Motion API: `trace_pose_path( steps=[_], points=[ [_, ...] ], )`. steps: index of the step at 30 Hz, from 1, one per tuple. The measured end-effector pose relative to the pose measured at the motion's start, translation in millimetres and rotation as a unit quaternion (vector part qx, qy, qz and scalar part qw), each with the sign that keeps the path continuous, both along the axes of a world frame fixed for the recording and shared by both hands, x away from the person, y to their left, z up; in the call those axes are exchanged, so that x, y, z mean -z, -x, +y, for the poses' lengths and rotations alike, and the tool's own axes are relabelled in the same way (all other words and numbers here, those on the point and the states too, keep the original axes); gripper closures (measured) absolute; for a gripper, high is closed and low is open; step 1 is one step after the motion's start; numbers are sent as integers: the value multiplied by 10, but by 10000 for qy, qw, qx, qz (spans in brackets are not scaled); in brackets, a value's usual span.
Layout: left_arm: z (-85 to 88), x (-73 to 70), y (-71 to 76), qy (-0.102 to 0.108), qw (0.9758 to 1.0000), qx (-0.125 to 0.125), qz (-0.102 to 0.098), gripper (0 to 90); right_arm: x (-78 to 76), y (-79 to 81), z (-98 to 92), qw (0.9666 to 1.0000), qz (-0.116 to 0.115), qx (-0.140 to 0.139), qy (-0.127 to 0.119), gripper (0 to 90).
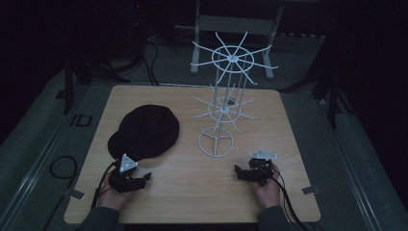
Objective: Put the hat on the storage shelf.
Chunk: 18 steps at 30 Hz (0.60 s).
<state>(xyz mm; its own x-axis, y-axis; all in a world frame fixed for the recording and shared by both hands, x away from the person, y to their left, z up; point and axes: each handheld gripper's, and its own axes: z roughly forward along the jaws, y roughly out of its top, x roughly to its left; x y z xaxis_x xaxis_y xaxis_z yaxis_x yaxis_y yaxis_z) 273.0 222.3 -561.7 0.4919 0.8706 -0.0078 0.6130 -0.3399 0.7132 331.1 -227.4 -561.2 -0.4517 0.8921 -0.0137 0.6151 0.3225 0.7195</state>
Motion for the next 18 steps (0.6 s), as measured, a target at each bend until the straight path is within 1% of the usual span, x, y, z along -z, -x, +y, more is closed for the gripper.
trace_pose_path(
  steps=[3, 8, 10, 11, 12, 13, 15, 18],
  points=[
    [19, -6, -8, -12, 9999, 115, 25, 331, 0, 0, 0, 10000, 1, 2, 0, 111],
    [46, -29, -12, -42, 9997, 194, 110, 357, 0, 0, 0, 10000, 3, 1, 0, 111],
    [59, -53, -14, -90, 9997, 200, 146, 440, 0, 0, 0, 10000, 2, 2, -1, 111],
    [53, -70, -6, -185, 9996, 177, 104, 484, 0, 0, 0, 10000, 1, 1, -1, 111],
    [48, -99, 3, -253, 9995, 197, 44, 506, 0, 0, 0, 10000, 0, 0, -1, 111],
    [45, -136, 9, -275, 9993, 236, 4, 525, 0, 0, 0, 10000, 1, 0, 1, 111],
    [48, -219, 12, -269, 9993, 270, -39, 531, 0, 0, 0, 10000, 0, 0, 1, 111],
    [86, -370, 5, -197, 9993, 315, -74, 520, 0, 0, 0, 10000, -1, 0, 1, 111]
  ],
)
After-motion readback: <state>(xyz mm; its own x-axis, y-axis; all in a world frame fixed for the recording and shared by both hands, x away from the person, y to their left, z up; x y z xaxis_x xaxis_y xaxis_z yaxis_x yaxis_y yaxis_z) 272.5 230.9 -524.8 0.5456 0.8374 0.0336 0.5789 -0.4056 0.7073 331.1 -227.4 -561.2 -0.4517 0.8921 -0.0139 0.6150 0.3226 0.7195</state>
